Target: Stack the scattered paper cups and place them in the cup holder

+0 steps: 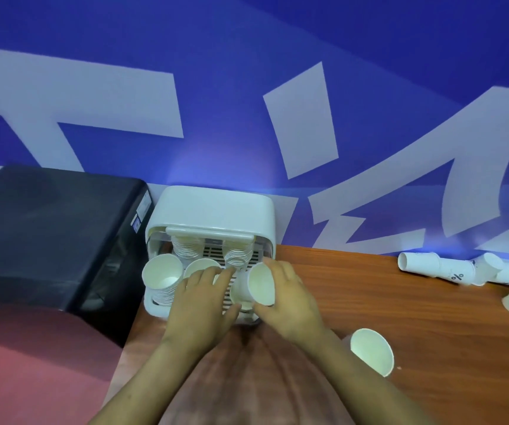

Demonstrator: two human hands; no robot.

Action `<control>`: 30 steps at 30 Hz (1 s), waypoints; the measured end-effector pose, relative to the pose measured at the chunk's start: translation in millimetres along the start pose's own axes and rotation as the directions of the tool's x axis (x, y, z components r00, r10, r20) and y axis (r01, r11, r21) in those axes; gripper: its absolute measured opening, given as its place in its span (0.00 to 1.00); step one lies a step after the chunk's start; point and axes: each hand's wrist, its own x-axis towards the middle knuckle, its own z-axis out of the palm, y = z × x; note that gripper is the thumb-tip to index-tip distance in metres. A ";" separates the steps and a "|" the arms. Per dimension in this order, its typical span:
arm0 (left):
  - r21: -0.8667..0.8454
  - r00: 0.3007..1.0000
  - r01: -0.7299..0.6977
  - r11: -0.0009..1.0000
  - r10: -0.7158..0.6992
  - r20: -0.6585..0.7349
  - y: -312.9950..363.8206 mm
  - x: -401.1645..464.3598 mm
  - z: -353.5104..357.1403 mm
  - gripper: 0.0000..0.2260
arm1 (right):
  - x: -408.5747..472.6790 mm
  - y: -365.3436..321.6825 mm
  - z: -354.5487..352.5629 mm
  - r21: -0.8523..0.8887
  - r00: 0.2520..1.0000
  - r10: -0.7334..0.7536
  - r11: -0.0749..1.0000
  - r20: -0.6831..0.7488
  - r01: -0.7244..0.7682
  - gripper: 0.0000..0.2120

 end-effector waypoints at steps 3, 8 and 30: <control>-0.018 0.999 0.054 0.998 -0.054 0.003 -2.7 0.1 -11.0 0.28 | 14.1 -6.8 12.0 -0.095 0.999 0.020 0.995 0.035 -0.017 0.37; -0.044 0.993 0.095 0.994 -0.092 0.074 -0.4 -0.8 -21.4 0.29 | 24.0 3.5 34.9 -0.204 0.968 0.180 0.968 0.175 -0.143 0.40; -0.436 0.990 0.100 0.894 -0.044 0.137 38.0 -23.6 -47.0 0.19 | -66.2 -9.4 -49.2 -0.053 0.991 0.089 0.995 0.103 -0.084 0.18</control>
